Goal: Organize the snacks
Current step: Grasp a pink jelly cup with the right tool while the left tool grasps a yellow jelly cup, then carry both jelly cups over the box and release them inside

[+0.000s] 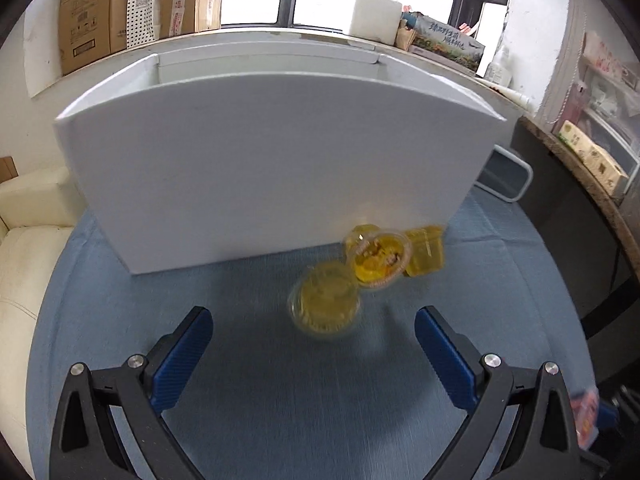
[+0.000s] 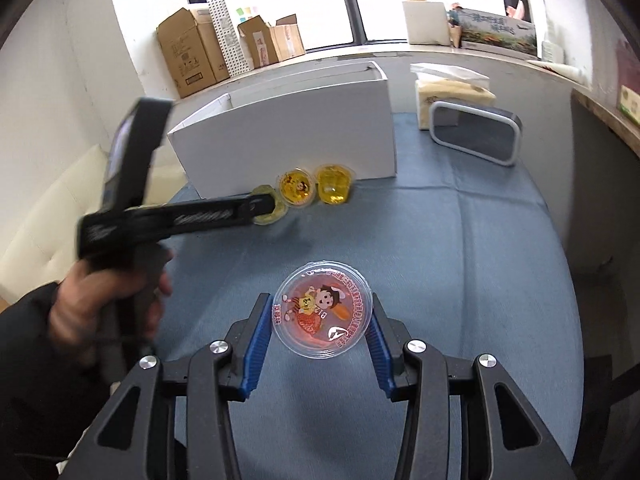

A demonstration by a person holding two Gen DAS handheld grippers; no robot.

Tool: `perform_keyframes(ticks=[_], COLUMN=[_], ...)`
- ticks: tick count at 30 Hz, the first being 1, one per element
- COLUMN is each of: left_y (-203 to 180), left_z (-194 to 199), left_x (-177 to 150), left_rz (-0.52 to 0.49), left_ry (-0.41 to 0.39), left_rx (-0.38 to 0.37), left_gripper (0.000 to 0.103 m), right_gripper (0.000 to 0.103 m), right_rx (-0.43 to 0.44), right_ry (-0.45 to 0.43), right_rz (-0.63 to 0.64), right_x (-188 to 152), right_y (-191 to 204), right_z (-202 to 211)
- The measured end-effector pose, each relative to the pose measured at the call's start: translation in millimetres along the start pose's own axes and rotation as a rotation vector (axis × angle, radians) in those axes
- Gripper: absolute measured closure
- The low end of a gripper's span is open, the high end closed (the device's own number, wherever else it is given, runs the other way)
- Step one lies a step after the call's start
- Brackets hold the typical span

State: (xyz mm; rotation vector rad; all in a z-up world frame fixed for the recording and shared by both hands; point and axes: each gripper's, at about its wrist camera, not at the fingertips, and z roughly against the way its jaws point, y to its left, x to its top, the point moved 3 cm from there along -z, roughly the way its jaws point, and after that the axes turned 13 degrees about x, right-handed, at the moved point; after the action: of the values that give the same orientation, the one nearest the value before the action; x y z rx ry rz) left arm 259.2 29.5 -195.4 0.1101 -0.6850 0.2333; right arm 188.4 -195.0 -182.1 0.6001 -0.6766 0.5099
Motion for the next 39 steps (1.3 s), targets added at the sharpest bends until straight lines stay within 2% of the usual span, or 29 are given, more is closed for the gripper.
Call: perform_keyframes(ticks=[2,4,5,7,8,9,17,21,25,32,36,39], left_y=[-1,-3,-3,-3,-3,-4,3,13,34,71,83,86], left_z=[-9,-16,-20,-21,-20,-20,1,37,71,107,110,97], left_x=[2,4,4,5,6,6,-2,-5,7,52,90,113], left_rz=[0.001,-0.003,-0.004,-0.003,0.002,0.004,-0.022,-0.024,0.012,0.064,0.060,0.041], left_ry=[0.009,0.018,0.028,0.021,0.019,0.020,-0.027,-0.081,-0.144,-0.233,-0.272,-0.256], left_rx=[0.014,0.008,0.016,0.020,0.004,-0.014,-0.021,-0.043,-0.050,-0.041,-0.030,-0.040], left_gripper=[0.002,0.013,0.027,0.040,0.055,0.062,0.063,0.063,0.063,0.063,0.063,0.063], right_gripper=[0.054,0.054,0.054,0.054,0.054,0.054,0.054,0.054,0.054,0.054,0.054,0.054], right_rx=[0.007,0.019,0.022,0.022,0.023,0.026,0.037,0.058,0.059,0.061,0.056,0.037], right_ry=[-0.001,0.004,0.005,0.005,0.004,0.004,0.004,0.002,-0.021,-0.091,-0.113,-0.109], right_rz=[-0.016,-0.020,-0.024,-0.029,-0.034,-0.037,-0.031,-0.009,0.010,0.115,0.179,0.228], right_x=[-3,-7,-8,-10,-11,-11,-10,-2,17,91,143,180], right_y=[-3,-5,-6,-8,-9,-10,-7,-6,-6,7,15,19], right_z=[3,3,3,4,3,3,-1,0,3,1,-8,-20])
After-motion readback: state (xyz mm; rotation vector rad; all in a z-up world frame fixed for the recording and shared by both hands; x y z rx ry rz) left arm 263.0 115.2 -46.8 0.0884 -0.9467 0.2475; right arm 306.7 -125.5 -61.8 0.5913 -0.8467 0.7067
